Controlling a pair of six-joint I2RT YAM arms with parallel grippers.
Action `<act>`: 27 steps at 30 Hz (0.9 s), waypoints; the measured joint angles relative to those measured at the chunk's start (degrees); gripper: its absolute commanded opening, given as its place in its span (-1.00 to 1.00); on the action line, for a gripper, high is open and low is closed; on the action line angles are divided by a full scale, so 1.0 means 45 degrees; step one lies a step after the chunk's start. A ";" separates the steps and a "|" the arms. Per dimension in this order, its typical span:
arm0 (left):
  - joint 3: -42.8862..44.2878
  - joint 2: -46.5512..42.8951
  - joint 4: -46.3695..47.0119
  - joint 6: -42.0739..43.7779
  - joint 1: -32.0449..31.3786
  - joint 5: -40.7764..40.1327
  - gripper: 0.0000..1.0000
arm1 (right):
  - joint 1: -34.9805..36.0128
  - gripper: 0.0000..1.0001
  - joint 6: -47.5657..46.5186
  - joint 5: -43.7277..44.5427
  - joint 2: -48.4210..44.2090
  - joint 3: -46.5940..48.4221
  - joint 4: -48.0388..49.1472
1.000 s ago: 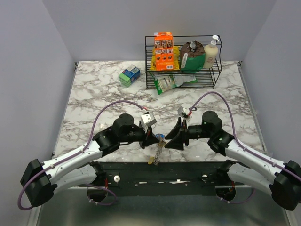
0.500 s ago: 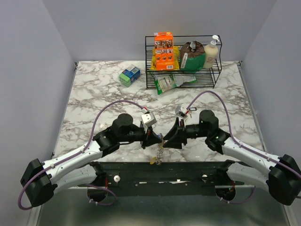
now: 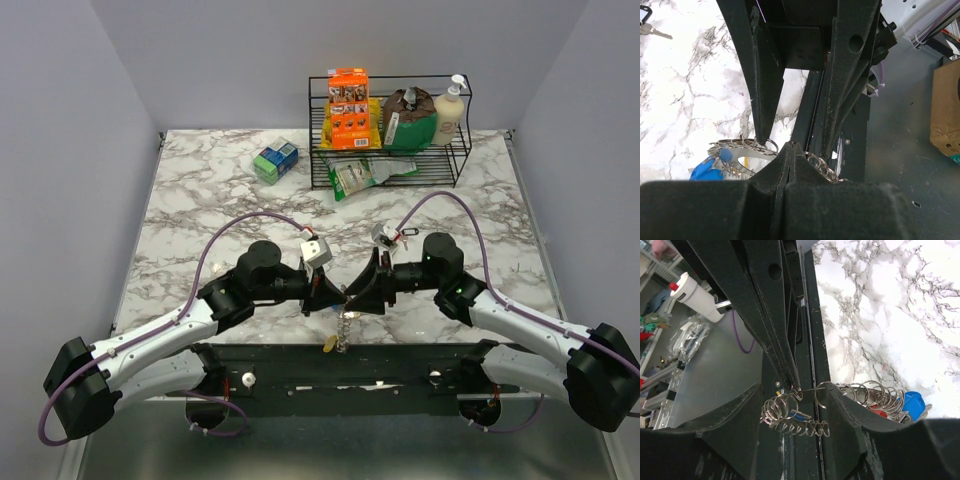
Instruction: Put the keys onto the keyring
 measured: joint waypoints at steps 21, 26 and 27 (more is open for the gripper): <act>-0.0083 -0.0607 0.0379 -0.0146 0.0000 -0.0126 -1.00 | -0.0005 -0.63 0.0039 -0.0525 -0.0160 -0.0126 0.0321; -0.0083 -0.0442 0.0597 -0.0272 0.0000 -0.0053 -1.00 | -0.0005 -0.72 0.0146 -0.0505 -0.0160 -0.0126 0.0316; -0.0083 -0.0413 0.0622 -0.0282 -0.0005 -0.0029 -1.00 | -0.0005 -0.76 0.0151 -0.0500 -0.0160 -0.0126 0.0316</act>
